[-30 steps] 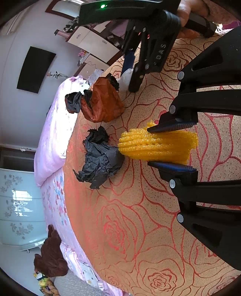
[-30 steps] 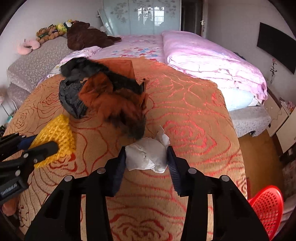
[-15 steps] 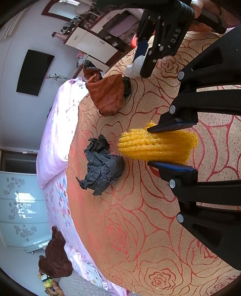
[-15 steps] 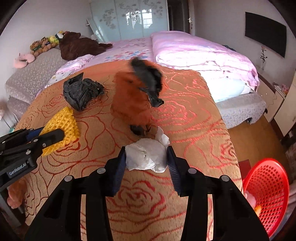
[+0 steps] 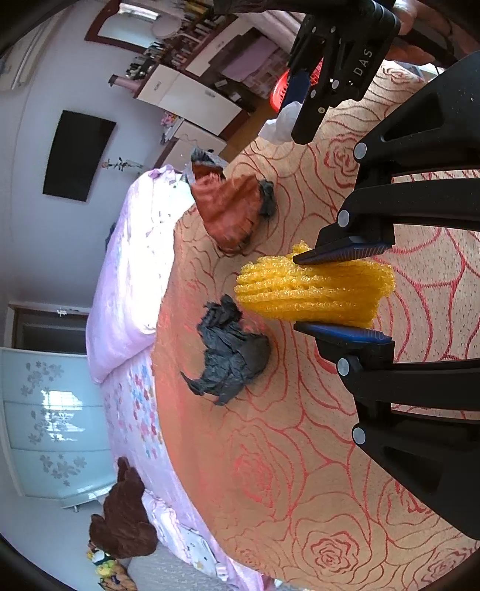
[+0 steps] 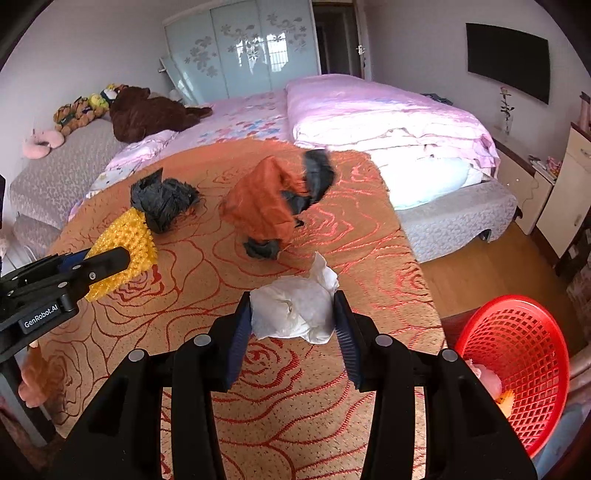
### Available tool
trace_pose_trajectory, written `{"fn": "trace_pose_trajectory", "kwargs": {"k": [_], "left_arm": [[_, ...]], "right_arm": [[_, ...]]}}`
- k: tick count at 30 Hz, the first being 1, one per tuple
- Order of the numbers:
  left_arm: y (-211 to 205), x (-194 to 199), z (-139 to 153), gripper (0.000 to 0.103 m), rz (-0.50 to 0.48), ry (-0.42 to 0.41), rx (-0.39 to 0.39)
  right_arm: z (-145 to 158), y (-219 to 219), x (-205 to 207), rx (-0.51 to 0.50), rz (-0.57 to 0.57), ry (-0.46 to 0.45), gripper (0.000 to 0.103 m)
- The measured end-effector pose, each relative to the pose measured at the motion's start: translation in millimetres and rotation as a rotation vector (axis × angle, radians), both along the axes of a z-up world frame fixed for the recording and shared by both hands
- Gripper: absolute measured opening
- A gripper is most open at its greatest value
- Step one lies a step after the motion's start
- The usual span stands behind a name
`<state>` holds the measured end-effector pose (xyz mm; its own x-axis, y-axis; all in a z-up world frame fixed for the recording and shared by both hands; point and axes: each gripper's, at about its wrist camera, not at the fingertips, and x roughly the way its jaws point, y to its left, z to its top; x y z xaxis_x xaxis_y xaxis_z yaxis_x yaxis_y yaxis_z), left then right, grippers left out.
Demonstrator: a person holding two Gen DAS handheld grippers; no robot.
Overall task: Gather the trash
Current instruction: 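Carry the yellow foam net and white tissue over the red wastebasket with both tools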
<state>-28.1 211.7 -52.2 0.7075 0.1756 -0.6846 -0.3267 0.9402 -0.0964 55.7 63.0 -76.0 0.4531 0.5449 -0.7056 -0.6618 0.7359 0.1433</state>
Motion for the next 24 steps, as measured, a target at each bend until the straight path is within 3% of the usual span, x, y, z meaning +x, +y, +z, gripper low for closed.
{"fn": "trace_pose_trajectory", "kwargs": {"k": [12, 24], "left_arm": [[-16.2, 5.9, 25.8, 0.028, -0.037, -0.049, 0.036], [-54.9, 28.1, 53.3, 0.029, -0.139, -0.084, 0.085]], "right_arm": [[29.8, -18.8, -1.2, 0.036, -0.052, -0.056, 0.042], [48.6, -60.7, 6.6, 0.035, -0.129, -0.092, 0.042]]}}
